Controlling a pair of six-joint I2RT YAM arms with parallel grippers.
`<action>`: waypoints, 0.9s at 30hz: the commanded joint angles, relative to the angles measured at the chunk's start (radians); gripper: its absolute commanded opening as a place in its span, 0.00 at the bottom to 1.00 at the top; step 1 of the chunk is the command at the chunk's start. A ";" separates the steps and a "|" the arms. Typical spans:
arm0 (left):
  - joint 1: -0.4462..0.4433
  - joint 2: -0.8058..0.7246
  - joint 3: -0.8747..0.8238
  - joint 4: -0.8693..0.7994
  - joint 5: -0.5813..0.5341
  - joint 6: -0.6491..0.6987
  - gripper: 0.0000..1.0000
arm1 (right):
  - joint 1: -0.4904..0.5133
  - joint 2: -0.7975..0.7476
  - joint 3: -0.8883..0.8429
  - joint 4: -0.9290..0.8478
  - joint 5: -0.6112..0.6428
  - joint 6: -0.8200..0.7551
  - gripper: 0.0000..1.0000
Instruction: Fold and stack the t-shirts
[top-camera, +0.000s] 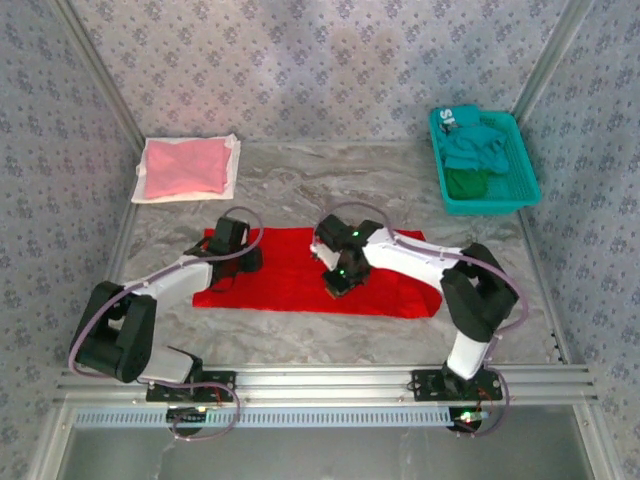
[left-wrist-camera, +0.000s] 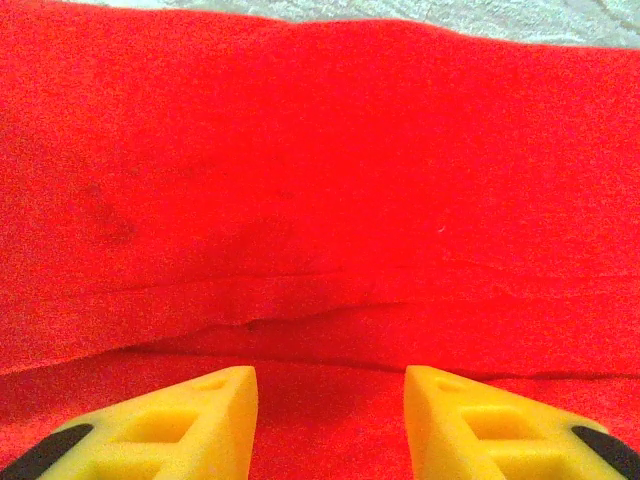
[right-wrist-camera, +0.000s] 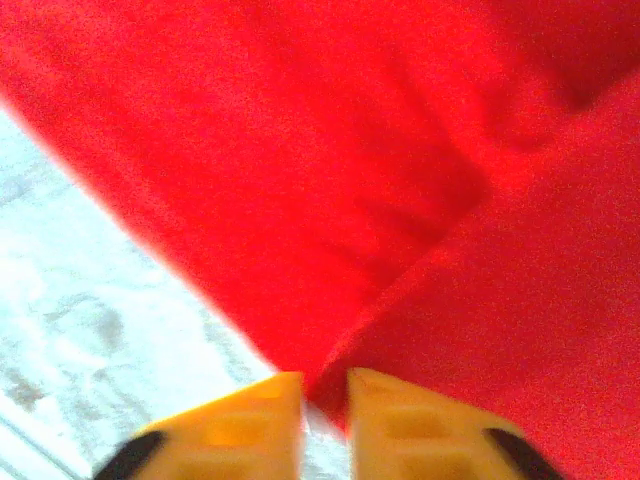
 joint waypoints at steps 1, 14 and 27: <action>0.014 -0.008 -0.007 0.023 -0.004 0.007 0.43 | 0.007 0.000 0.028 -0.034 -0.104 0.001 0.35; 0.023 0.004 0.013 0.024 0.030 0.023 0.43 | -0.567 -0.320 -0.357 0.198 -0.247 0.357 0.44; 0.024 0.018 0.021 0.020 0.042 0.028 0.43 | -0.628 -0.326 -0.493 0.228 -0.188 0.414 0.42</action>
